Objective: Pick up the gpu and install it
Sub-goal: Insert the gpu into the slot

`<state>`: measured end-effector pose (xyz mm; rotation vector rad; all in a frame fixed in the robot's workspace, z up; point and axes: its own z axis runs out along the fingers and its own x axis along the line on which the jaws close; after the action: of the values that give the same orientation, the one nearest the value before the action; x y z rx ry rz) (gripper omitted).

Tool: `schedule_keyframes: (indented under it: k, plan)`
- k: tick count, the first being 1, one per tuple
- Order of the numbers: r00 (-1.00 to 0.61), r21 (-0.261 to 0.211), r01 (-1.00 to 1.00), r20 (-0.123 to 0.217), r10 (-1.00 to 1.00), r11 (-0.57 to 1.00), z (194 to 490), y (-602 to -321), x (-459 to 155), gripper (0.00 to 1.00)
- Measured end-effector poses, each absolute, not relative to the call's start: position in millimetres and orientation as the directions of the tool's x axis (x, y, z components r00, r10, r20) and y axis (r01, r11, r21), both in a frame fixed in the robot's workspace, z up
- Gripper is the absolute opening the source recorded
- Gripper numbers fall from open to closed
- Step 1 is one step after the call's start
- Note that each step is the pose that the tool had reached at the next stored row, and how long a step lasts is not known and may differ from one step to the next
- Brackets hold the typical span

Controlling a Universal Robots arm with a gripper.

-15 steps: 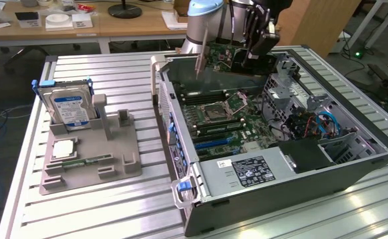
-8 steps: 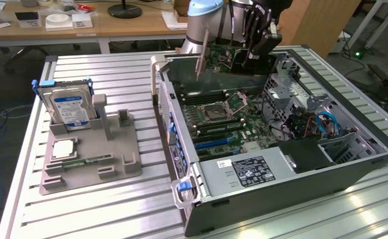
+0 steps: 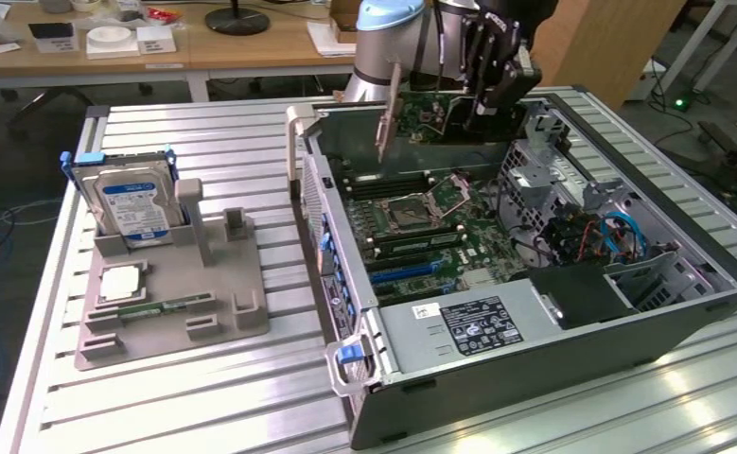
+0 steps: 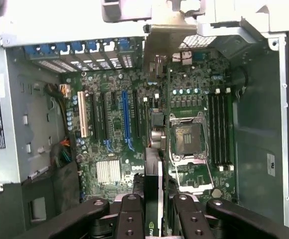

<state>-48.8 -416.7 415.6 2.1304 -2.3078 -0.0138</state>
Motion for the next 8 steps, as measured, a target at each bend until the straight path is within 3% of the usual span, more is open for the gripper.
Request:
schedule_keyframes:
  k: [8]
  plan:
    - [-0.047, -0.001, -0.999, -0.002, -0.999, 0.047, 405.0, -416.6, -48.8, 0.27]
